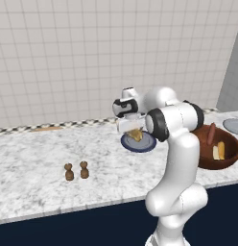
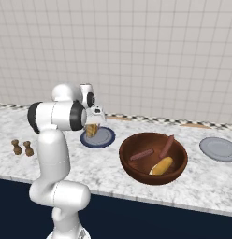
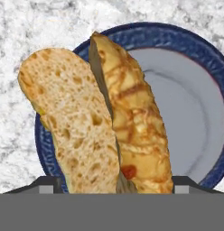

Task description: Place one bun and one sausage from the bowl on each plate.

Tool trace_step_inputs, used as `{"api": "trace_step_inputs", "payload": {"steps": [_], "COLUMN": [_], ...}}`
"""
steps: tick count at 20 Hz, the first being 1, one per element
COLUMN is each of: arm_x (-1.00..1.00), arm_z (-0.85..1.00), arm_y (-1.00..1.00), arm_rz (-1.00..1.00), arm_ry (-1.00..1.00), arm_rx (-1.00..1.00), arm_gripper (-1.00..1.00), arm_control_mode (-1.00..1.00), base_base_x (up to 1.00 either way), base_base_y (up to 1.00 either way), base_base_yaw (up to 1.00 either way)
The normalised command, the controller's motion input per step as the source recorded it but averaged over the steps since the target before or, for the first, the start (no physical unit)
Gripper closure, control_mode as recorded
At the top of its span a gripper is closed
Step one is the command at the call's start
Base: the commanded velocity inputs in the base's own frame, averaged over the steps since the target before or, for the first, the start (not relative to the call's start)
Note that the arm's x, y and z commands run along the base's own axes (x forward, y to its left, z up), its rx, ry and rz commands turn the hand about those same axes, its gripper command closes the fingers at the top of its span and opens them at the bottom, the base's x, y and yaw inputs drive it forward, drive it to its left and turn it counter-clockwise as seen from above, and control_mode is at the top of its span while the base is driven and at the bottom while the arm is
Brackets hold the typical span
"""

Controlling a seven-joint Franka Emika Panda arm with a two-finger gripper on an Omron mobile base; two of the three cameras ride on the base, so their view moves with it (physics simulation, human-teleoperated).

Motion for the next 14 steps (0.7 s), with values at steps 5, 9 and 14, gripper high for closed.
{"api": "trace_step_inputs", "payload": {"steps": [5, 9, 14], "arm_x": [-0.22, -0.01, 0.14], "arm_z": [-0.45, -0.04, 0.0], "arm_y": [0.0, 0.0, 0.0], "arm_rz": [0.0, 0.0, 0.0], "arm_ry": [0.03, 0.01, 0.05], "arm_rx": [0.0, 0.0, 0.0], "arm_gripper": [1.0, -1.0, -1.0], "arm_control_mode": [-1.0, -1.0, -1.0], "base_base_x": [0.0, 0.0, 0.0], "base_base_y": [0.0, 0.0, 0.0], "base_base_yaw": [0.0, 0.0, 0.0]}}
